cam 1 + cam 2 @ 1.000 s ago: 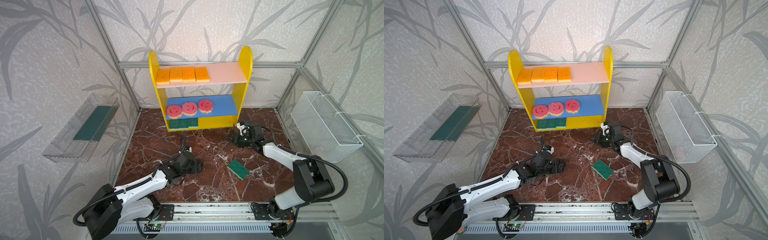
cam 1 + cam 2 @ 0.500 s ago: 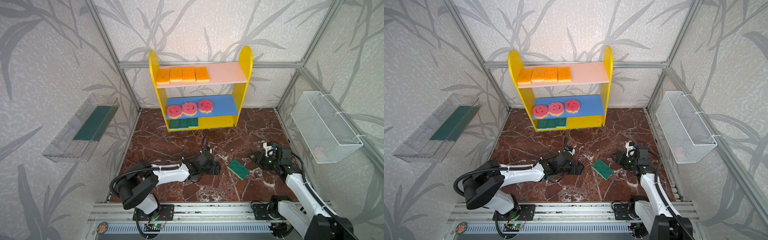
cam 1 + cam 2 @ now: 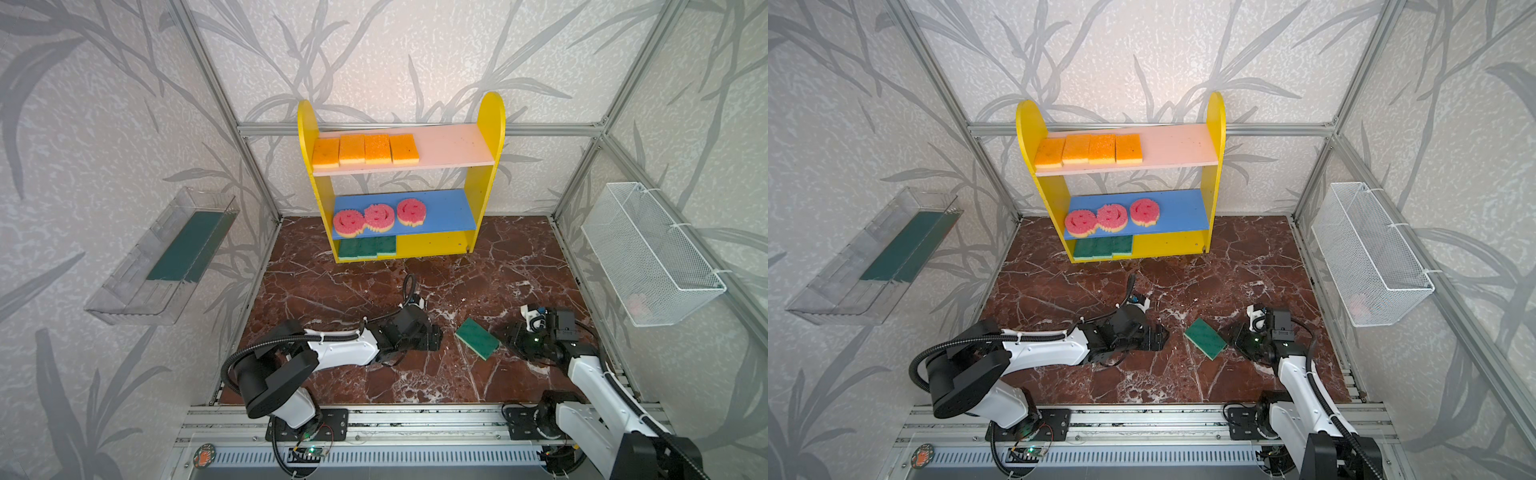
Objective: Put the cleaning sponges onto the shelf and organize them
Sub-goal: 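Grasp the last green pad with the right gripper while the left gripper approaches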
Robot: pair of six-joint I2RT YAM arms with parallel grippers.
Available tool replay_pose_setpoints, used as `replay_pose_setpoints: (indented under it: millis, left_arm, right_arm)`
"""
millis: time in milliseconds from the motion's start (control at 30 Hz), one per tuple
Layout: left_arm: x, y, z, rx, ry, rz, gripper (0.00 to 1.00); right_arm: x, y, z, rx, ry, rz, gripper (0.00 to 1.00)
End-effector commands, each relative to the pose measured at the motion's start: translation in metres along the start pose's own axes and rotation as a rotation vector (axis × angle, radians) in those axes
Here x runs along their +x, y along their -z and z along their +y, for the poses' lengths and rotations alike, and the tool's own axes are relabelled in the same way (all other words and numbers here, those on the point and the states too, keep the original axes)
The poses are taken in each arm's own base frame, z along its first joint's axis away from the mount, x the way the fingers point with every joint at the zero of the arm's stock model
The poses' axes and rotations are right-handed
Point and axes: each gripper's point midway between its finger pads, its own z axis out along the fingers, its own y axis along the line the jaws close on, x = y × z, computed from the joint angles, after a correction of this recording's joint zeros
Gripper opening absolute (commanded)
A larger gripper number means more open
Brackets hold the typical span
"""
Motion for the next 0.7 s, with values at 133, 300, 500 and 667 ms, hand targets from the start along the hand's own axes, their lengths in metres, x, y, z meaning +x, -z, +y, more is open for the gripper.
replay_pose_setpoints:
  millis: [133, 300, 500, 667]
  left_arm:
    - [-0.002, 0.014, 0.006, -0.010, 0.005, -0.039, 0.96]
    - [-0.002, 0.022, 0.012, -0.019, 0.010, -0.055, 0.96]
    - [-0.003, 0.035, 0.021, -0.039, 0.015, -0.090, 0.96]
    - [-0.010, 0.054, 0.035, -0.074, 0.016, -0.150, 0.97]
  right_arm:
    - [0.005, -0.015, -0.008, -0.003, 0.005, 0.047, 0.55]
    - [0.011, -0.023, -0.002, 0.008, 0.066, 0.088, 0.54]
    - [0.027, -0.029, 0.011, 0.007, 0.136, 0.119, 0.53]
    - [0.048, -0.039, 0.026, -0.026, 0.155, 0.148, 0.51]
